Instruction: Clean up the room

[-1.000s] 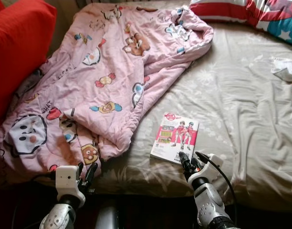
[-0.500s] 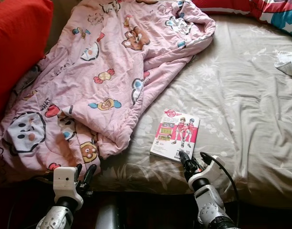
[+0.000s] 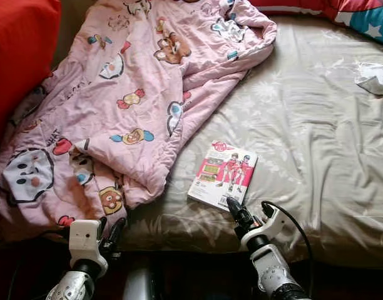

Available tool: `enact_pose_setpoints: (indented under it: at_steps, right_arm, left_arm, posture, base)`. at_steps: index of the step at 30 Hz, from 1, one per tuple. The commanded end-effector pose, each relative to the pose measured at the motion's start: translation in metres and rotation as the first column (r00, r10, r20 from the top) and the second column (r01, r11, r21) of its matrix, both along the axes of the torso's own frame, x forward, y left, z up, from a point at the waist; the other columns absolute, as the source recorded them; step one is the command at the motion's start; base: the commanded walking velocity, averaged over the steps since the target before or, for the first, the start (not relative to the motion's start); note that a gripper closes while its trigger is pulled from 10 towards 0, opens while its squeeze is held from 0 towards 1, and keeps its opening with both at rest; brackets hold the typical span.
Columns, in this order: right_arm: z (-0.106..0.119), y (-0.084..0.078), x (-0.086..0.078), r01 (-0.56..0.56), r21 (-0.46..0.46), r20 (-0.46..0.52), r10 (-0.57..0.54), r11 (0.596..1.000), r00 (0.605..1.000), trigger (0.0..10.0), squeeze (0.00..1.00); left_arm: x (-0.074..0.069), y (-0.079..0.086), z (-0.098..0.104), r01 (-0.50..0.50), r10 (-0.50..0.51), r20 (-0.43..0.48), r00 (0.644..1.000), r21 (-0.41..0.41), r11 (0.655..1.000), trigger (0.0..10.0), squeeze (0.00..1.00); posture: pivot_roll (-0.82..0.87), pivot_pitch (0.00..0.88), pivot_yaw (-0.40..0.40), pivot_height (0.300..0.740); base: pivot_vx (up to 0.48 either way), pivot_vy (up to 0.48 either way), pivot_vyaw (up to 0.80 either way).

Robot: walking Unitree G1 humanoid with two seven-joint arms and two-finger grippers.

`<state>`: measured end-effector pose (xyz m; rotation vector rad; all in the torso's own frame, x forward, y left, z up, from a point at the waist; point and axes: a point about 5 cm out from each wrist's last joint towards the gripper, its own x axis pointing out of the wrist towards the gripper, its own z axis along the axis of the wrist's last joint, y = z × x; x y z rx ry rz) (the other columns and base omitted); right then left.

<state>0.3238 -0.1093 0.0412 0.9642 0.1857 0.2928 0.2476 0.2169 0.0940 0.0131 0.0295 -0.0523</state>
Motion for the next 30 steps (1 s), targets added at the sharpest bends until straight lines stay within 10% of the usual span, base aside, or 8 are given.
enact_pose_setpoints:
  at_steps: [1, 4, 5, 30]
  right_arm:
    - [-0.020, 0.024, -0.018, -0.102, 0.037, -0.096, 0.105, 0.994, 0.990, 2.5, 0.00]
    - [-0.022, 0.024, -0.020, -0.107, 0.032, -0.104, 0.109, 0.994, 0.989, 2.4, 0.00]
    - [-0.023, 0.023, -0.020, -0.107, 0.035, -0.109, 0.110, 0.994, 0.988, 0.0, 0.00]
    - [-0.019, 0.020, -0.017, -0.109, 0.014, -0.080, 0.110, 0.994, 0.991, 0.0, 0.00]
  left_arm:
    - [-0.005, 0.004, -0.004, -0.004, 0.005, -0.032, 0.999, 0.024, 1.000, 10.0, 0.00]
    - [-0.005, 0.003, -0.004, -0.002, 0.002, -0.032, 0.999, 0.023, 1.000, 10.0, 0.00]
    - [-0.004, 0.003, -0.004, -0.001, 0.002, -0.032, 0.999, 0.023, 1.000, 10.0, 0.00]
    - [0.005, -0.002, -0.006, 0.012, -0.011, -0.034, 0.999, 0.012, 1.000, 10.0, 0.00]
  posture:
    - [0.13, 0.360, 0.114, 0.568]
    - [0.13, 0.360, 0.113, 0.568]
    - [0.13, 0.360, 0.113, 0.568]
    - [0.11, 0.326, 0.105, 0.568]
  base:
    - [0.000, 0.000, 0.00]
    - [0.000, 0.000, 0.00]
    - [0.000, 0.000, 0.00]
    - [0.000, 0.000, 0.00]
